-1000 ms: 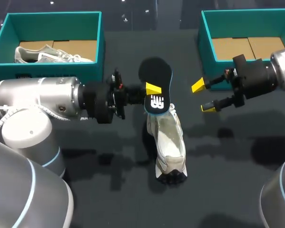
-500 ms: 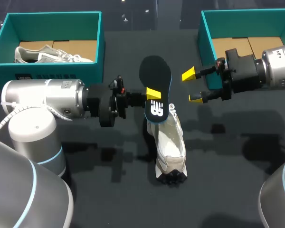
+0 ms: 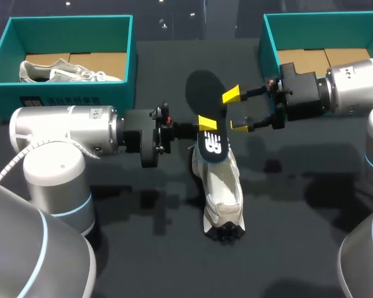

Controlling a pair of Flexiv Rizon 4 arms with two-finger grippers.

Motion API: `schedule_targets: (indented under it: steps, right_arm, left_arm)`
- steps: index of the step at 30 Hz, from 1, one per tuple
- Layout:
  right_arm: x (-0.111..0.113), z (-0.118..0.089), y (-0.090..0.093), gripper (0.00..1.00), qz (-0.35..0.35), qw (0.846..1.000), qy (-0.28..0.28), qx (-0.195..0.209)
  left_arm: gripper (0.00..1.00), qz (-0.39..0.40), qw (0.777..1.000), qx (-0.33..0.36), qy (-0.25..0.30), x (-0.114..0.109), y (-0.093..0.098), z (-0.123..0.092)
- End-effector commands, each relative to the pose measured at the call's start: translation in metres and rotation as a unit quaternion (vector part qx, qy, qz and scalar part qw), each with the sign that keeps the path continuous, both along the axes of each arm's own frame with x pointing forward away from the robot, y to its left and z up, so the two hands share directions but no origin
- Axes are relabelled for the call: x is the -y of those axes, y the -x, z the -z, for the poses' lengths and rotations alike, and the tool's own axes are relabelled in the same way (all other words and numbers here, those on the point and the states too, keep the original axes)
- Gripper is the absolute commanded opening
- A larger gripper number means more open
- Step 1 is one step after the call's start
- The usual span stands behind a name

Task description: Take the shoe out of the shoebox, open the shoe tongue, remove and reinsert the insole, then place the shoe into the shoebox

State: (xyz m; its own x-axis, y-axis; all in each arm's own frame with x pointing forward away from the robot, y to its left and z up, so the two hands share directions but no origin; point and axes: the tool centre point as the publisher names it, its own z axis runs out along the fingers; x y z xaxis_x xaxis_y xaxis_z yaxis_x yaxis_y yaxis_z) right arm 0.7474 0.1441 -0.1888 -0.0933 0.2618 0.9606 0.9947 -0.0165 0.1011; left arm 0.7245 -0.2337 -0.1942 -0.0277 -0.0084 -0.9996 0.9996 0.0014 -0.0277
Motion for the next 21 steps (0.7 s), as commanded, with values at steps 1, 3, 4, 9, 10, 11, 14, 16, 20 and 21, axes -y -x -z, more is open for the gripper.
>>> schedule_targets:
  steps: [1,3,4,9,10,11,14,16,20,21]
  right_arm:
    - [-0.008,0.007,-0.004,0.98,-0.001,1.000,-0.007,0.001]
    - [-0.009,0.007,-0.004,0.89,-0.001,1.000,-0.008,0.002]
    - [-0.009,0.007,-0.004,0.87,-0.001,1.000,-0.009,0.002]
    - [-0.009,0.010,-0.005,0.75,0.001,1.000,-0.015,0.001]
    - [-0.009,0.010,-0.006,0.73,0.002,1.000,-0.017,0.001]
    - [-0.009,0.011,-0.006,0.71,0.003,1.000,-0.019,0.001]
    - [-0.009,0.013,-0.008,0.64,0.004,1.000,-0.026,0.002]
    - [-0.011,0.015,-0.011,0.62,0.003,1.000,-0.030,0.002]
    - [-0.016,0.018,-0.014,0.54,-0.005,0.999,-0.039,0.001]
    - [-0.017,0.018,-0.014,0.51,-0.006,0.999,-0.041,0.002]
  left_arm:
    - [0.00,-0.004,1.000,0.007,-0.005,0.004,-0.001,0.003]
    - [0.00,-0.007,1.000,0.012,-0.009,0.004,-0.001,0.003]
    - [0.00,-0.007,1.000,0.014,-0.010,0.004,-0.001,0.003]
    - [0.00,-0.010,0.999,0.027,-0.014,0.007,0.000,0.005]
    - [0.00,-0.011,0.999,0.029,-0.015,0.008,0.001,0.005]
    - [0.00,-0.011,0.999,0.028,-0.015,0.008,0.001,0.005]
    - [0.00,-0.012,0.999,0.030,-0.017,0.008,0.002,0.008]
    - [0.00,-0.013,0.999,0.030,-0.018,0.008,0.003,0.009]
    - [0.00,-0.012,0.999,0.030,-0.020,0.009,0.003,0.010]
    - [0.00,-0.012,0.999,0.031,-0.020,0.009,0.003,0.011]
